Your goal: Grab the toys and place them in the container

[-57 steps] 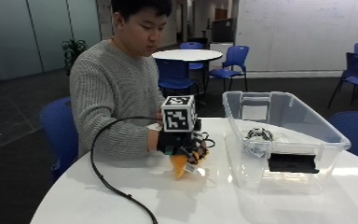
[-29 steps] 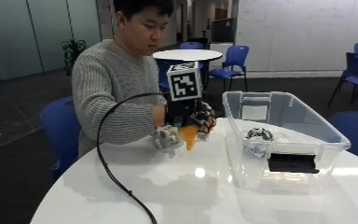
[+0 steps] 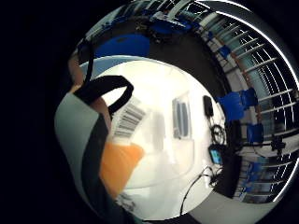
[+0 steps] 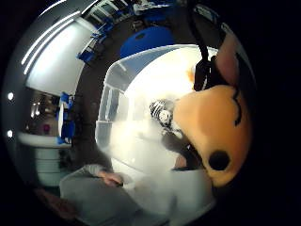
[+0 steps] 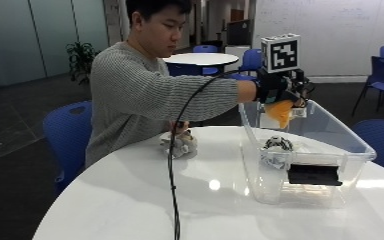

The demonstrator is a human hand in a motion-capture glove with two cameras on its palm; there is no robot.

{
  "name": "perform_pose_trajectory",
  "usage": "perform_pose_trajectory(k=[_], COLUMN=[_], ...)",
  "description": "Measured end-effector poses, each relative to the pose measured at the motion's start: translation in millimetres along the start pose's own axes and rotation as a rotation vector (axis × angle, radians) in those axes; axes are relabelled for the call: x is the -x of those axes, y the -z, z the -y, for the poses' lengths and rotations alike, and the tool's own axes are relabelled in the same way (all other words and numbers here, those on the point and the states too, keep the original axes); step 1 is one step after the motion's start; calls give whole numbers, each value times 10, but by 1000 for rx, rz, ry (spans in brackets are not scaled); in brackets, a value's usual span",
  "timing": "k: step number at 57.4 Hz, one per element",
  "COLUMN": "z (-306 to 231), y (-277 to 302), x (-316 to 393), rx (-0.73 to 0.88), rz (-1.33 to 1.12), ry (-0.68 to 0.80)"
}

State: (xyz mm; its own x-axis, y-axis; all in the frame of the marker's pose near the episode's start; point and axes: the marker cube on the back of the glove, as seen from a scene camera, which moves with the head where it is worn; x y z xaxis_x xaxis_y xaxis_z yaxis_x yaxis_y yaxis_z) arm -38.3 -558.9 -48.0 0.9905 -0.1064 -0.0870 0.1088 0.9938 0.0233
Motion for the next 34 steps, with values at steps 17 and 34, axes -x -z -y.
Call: perform_pose_trajectory(k=[17,34], z=[185,175], y=[-377,-646], x=[-193,-329], rx=[130,290], rz=[-42,9], ry=[-88,-123])
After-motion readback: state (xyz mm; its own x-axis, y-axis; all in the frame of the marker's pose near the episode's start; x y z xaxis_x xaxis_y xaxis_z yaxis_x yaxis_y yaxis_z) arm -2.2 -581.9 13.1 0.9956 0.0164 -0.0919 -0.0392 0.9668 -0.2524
